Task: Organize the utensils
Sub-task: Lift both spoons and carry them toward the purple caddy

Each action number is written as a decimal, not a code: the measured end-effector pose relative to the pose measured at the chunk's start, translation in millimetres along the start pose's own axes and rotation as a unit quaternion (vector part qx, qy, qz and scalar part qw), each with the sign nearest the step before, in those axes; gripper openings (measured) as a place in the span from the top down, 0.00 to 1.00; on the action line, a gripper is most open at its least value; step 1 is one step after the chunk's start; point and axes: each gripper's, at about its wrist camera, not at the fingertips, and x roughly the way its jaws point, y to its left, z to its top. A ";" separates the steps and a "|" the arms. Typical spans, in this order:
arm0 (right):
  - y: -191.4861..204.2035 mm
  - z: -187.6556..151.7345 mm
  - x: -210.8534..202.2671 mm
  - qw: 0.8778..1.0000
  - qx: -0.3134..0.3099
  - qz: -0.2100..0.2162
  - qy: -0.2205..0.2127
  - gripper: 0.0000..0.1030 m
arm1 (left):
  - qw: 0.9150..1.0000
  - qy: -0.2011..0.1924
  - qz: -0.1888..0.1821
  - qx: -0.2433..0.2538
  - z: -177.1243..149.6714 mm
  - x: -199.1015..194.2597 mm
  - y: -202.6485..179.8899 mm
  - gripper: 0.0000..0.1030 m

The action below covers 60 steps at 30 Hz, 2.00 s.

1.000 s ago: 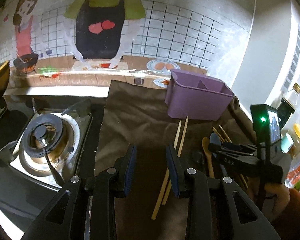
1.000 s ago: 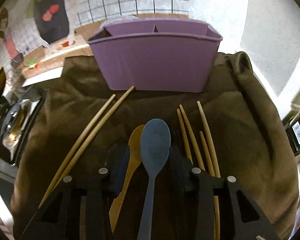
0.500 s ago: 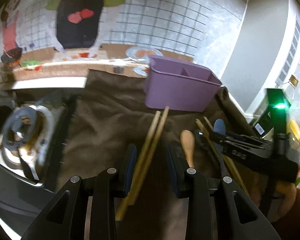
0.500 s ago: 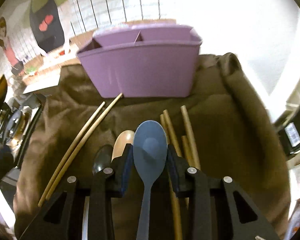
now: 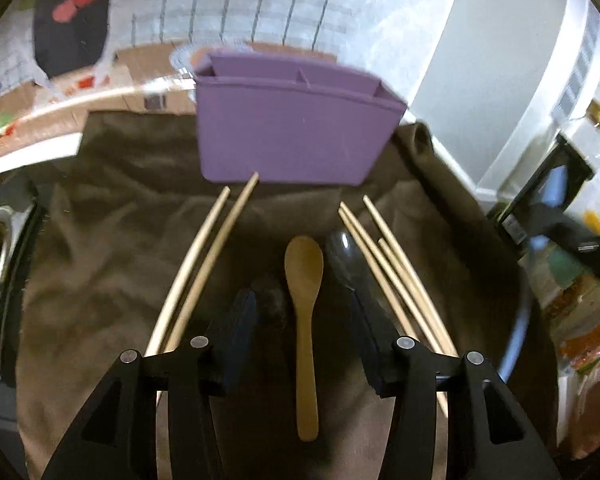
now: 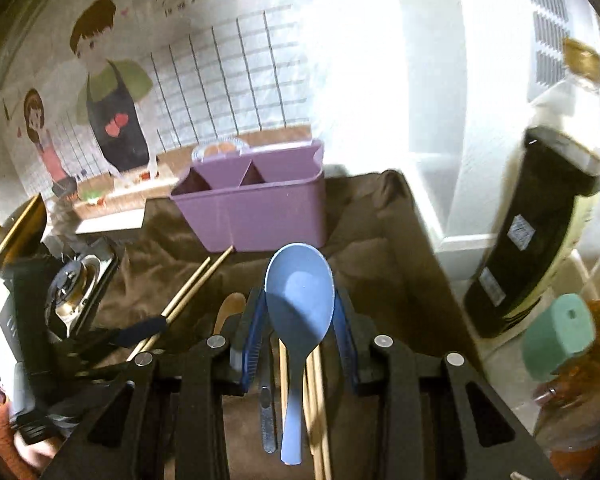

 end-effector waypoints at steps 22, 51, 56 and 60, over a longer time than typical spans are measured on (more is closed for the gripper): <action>-18.9 -4.0 2.7 1.000 0.018 -0.008 0.002 0.70 | 0.993 0.046 0.078 0.076 21.9 60.6 -17.5 0.56; 22.9 113.9 -59.3 0.991 -0.035 0.022 -0.130 0.70 | 0.974 -0.223 -0.029 0.009 120.5 -156.5 2.5 0.97; 30.8 168.4 -56.1 0.984 -0.041 0.023 -0.170 0.70 | 0.963 -0.266 -0.027 0.024 166.7 -168.4 6.4 0.97; 34.8 188.0 -24.0 0.982 -0.050 0.014 -0.181 0.70 | 0.959 -0.280 -0.023 0.017 191.7 -145.0 18.7 0.97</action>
